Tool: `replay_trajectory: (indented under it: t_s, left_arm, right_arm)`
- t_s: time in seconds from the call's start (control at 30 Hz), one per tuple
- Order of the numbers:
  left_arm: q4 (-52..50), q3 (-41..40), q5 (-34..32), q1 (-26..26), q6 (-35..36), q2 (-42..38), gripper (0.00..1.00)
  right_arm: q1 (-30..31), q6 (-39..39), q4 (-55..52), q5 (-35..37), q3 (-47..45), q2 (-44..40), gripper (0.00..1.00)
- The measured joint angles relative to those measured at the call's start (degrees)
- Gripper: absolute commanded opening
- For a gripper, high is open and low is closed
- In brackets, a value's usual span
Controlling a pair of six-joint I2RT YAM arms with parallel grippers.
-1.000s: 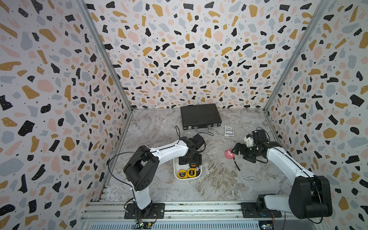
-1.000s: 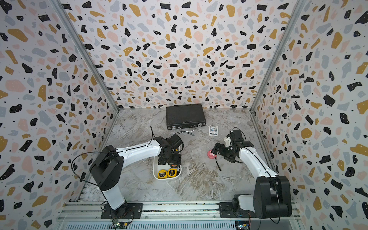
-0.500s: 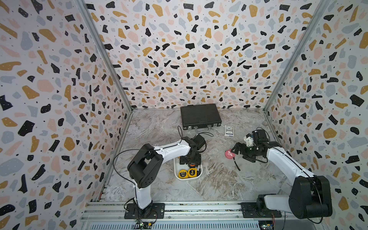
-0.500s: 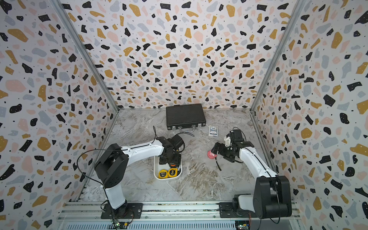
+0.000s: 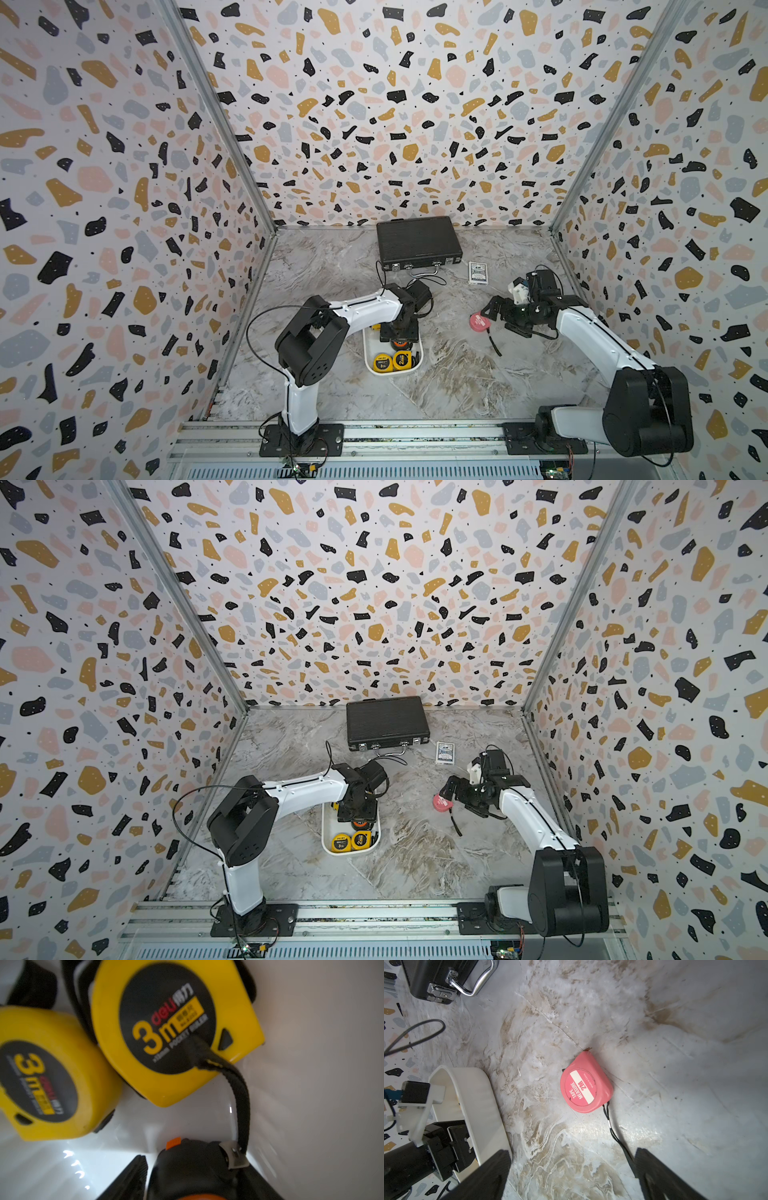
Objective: Take the tape measure out of the storage box
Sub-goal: Pick up the tape measure from the storage box.
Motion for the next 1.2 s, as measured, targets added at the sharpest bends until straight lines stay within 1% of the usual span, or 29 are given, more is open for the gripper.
replay_trajectory:
  t_s: [0.07, 0.1, 0.17, 0.3, 0.33, 0.37, 0.47, 0.67, 0.77, 0.87, 0.97, 1.2]
  left_arm:
    - [0.0, 0.0, 0.0, 0.0, 0.0, 0.0, 0.56]
    - [0.0, 0.0, 0.0, 0.0, -0.2, 0.0, 0.51]
    - [0.0, 0.0, 0.1, 0.0, -0.3, 0.0, 0.38]
    - [-0.1, 0.0, 0.2, 0.0, -0.8, -0.2, 0.08]
    - [-0.2, 0.0, 0.2, 0.0, -1.0, -0.4, 0.02]
    - [-0.3, 0.0, 0.2, 0.0, -1.2, -0.8, 0.0]
    - [-0.7, -0.5, -0.1, 0.0, -2.6, -3.8, 0.0]
    - [-2.3, -1.4, -1.8, 0.0, -7.4, -16.7, 0.0]
    - [-2.8, -1.4, -2.8, 0.0, -10.3, -22.3, 0.0]
    - [-3.1, -1.3, -3.2, 0.0, -13.1, -26.3, 0.0]
    - [-3.4, -0.5, -3.3, 0.0, -15.8, -28.4, 0.0]
    - [-1.7, 5.4, -2.4, 0.0, -21.0, -28.7, 0.0]
  right_arm:
    - [0.0, 0.0, 0.2, -0.1, 0.0, 0.0, 0.99]
    - [0.0, 0.1, 0.2, -0.2, 0.0, 0.0, 0.99]
    - [0.0, 0.2, 0.4, -0.4, 0.0, 0.1, 0.99]
    - [0.0, 0.2, 0.6, -1.4, 0.0, 0.1, 0.99]
    - [0.0, 0.2, 0.6, -1.7, 0.0, 0.1, 0.99]
    - [0.0, 0.2, 0.6, -2.2, 0.0, 0.1, 0.99]
    - [0.0, 0.2, 1.0, -3.7, 0.0, -0.3, 0.99]
    - [1.0, 0.5, 3.3, -6.4, -1.2, -5.0, 0.99]
    - [3.2, 1.4, 4.9, -7.4, -1.5, -7.8, 0.99]
    - [6.4, 2.6, 7.4, -7.7, -1.9, -10.1, 0.99]
    - [10.6, 4.3, 10.3, -7.5, -2.1, -12.0, 0.99]
    - [20.1, 8.6, 19.1, -4.3, -4.3, -15.8, 0.99]
